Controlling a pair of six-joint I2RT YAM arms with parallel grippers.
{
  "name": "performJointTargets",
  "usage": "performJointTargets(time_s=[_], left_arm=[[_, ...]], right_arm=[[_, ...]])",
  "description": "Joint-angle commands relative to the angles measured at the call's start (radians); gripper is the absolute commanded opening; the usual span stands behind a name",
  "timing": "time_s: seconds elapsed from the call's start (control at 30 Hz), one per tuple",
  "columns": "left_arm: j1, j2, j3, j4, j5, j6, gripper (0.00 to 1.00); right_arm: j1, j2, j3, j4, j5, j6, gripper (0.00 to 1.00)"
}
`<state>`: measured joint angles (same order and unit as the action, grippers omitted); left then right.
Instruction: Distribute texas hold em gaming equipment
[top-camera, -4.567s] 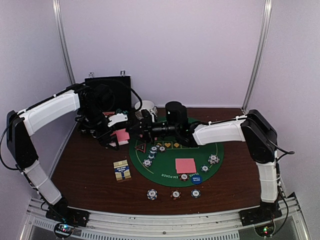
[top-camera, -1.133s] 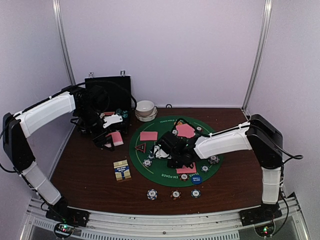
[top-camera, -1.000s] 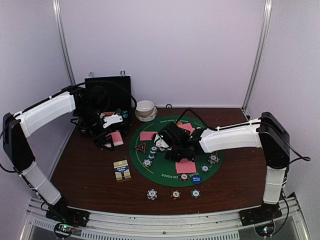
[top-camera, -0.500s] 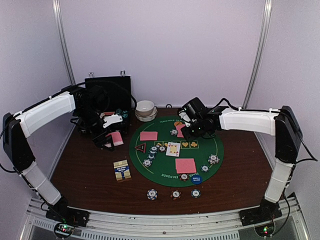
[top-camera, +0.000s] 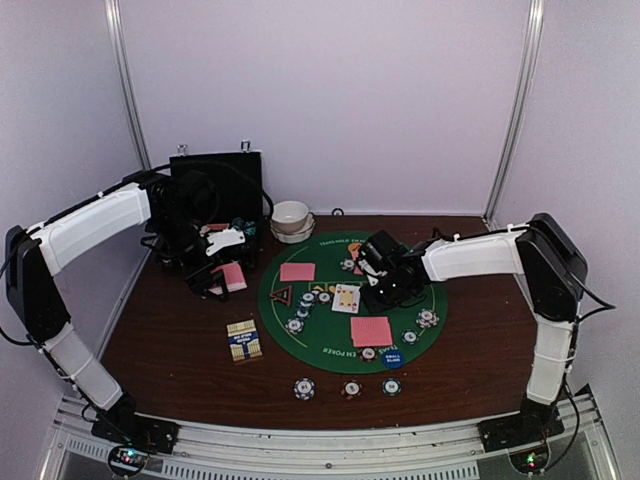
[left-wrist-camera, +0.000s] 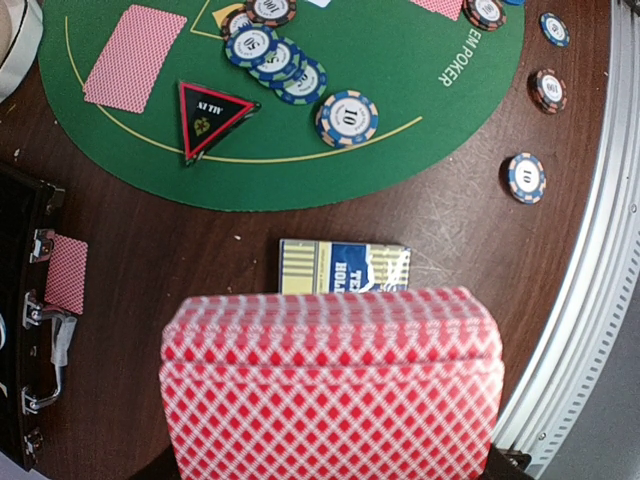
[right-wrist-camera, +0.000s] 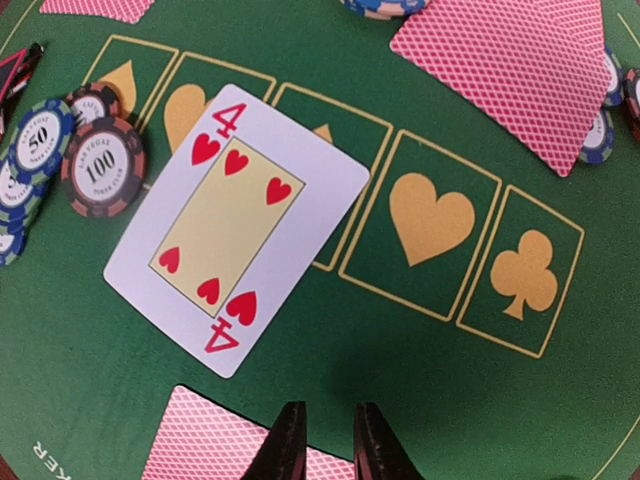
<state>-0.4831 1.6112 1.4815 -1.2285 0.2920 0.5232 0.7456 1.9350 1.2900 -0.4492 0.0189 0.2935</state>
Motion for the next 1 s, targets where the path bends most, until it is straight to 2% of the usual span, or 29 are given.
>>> performJointTargets(time_s=[0.0, 0.3, 0.67, 0.97], left_arm=[[0.005, -0.011, 0.034, 0.010, 0.016, -0.010, 0.00], [0.005, -0.009, 0.040, 0.010, 0.021, -0.012, 0.00], [0.005, -0.017, 0.045, 0.004, 0.022, -0.013, 0.00], [0.005, -0.020, 0.045, -0.002, 0.022, -0.008, 0.00]], right_arm=[[-0.002, 0.015, -0.050, 0.057, -0.045, 0.048, 0.16], [0.003, -0.014, -0.154, 0.100, -0.090, 0.088, 0.14], [0.039, -0.124, -0.256, 0.103, -0.087, 0.126, 0.11], [0.073, -0.164, -0.282, 0.081, -0.109, 0.136, 0.08]])
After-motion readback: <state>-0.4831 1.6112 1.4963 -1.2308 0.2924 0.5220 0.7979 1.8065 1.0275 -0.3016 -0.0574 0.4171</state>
